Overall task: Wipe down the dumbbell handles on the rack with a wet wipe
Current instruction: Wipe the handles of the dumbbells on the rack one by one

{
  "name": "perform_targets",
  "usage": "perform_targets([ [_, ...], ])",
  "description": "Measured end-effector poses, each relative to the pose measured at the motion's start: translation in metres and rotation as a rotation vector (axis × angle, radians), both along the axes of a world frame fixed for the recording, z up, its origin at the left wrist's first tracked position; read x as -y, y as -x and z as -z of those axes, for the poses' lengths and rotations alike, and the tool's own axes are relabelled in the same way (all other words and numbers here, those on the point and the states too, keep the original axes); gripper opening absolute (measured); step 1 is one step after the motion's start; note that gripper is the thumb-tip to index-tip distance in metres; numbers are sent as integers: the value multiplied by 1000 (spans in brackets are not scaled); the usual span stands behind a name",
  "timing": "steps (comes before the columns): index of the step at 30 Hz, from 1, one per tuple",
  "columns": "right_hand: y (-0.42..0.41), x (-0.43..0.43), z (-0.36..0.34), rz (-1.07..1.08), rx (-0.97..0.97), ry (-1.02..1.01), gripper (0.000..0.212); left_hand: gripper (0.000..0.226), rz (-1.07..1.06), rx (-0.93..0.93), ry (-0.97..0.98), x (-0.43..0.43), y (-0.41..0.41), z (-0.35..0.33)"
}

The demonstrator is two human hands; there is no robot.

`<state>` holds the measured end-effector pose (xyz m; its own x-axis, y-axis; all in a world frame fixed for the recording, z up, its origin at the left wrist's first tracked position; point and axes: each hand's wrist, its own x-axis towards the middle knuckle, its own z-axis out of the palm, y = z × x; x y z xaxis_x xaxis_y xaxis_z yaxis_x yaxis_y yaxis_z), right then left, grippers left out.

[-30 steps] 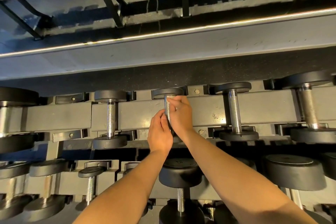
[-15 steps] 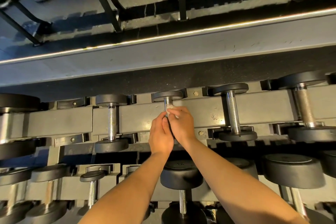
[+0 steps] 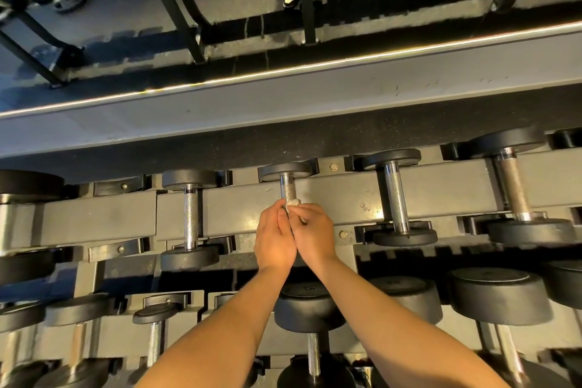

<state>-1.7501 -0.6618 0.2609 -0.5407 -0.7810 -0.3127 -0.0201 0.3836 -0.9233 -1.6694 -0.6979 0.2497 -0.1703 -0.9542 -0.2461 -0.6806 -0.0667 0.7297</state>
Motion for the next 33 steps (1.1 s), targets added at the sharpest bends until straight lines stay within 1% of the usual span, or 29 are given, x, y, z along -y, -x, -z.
perform_targets([
  [4, 7, 11, -3, -20, -46, -5, 25, 40, 12, -22, -14, 0, -3, 2],
  [7, 18, 38, -9, -57, -178, 10, 33, 40, 27, -86, -50, 3, -7, -1],
  [9, 19, 44, -8, -97, -217, -2, 35, 40, 77, -116, -70, 1, -14, -2],
  [10, 17, 40, -6, -117, -205, -2, 34, 41, 120, -116, -63, -3, -19, -1],
  [12, 13, 21, -2, -130, -121, -1, 33, 43, 163, -111, -57, -18, -29, 4],
  [14, 6, 0, 4, -143, -41, -25, 30, 44, 132, -112, -70, -30, -34, 7],
  [16, 2, -14, 7, -164, -30, -68, 28, 43, 122, -140, -72, -33, -36, 9],
  [19, 11, -9, 2, -196, -33, -78, 27, 35, 99, -216, -167, -27, -42, 3],
  [22, 23, 6, -6, -164, 79, -59, 27, 30, 106, -234, -185, -28, -49, -2],
  [24, 24, 4, -4, -146, 137, -49, 27, 32, 106, -234, -181, -32, -50, -2],
  [27, 16, -16, -1, -143, 219, -83, 29, 42, 89, -206, -180, -37, -48, -1],
  [30, 11, -25, 2, -147, 196, -127, 25, 46, 80, -204, -199, -36, -47, -2],
  [33, 10, -23, -3, -214, 95, -189, 23, 47, 83, -188, -222, -34, -47, -3],
])
